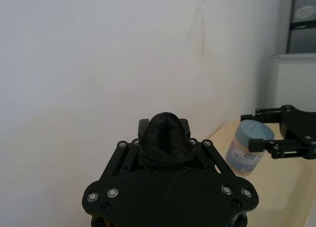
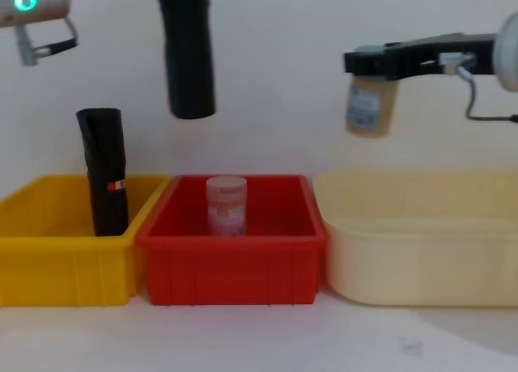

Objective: Pick up the garbage bag with the one hand and transfer it to the other hand.

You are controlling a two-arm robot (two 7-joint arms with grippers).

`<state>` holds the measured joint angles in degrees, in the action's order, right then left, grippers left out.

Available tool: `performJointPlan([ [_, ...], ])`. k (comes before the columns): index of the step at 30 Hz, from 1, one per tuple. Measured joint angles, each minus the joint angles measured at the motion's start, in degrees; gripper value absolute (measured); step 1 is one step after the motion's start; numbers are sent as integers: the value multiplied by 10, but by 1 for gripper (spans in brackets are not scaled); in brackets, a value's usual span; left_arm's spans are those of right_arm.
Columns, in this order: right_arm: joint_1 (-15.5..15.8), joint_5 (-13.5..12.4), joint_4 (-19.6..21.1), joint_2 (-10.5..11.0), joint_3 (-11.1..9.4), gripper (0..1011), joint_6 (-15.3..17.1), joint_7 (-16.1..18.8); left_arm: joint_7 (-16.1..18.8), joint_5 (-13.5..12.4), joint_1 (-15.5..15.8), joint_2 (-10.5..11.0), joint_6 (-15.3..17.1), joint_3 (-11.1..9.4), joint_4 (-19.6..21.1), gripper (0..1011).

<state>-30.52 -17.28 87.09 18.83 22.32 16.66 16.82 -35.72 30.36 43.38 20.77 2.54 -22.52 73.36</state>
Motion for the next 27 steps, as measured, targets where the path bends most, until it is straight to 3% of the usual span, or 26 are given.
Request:
performJointPlan([
  [9,31,4,24,26,-45,651,20,-34,-56,10,73,-56,-19,-33,-99,323],
  [11,37,4,26,31,-53,651,25,-40,-80,15,100,-82,-30,-44,-144,323],
  [14,45,5,27,38,-64,651,30,-45,-99,18,119,-101,-41,-52,-181,323],
  [21,56,5,24,47,-82,651,37,-51,-172,43,210,-187,-104,-77,-371,323],
  [22,57,5,23,48,-84,651,37,-51,-172,43,210,-187,-104,-77,-371,323],
  [25,61,5,21,50,-90,655,39,-53,-192,52,239,-213,-123,-85,-431,323],
  [27,62,5,20,51,-92,714,39,-53,-207,58,256,-229,-136,-90,-467,323],
])
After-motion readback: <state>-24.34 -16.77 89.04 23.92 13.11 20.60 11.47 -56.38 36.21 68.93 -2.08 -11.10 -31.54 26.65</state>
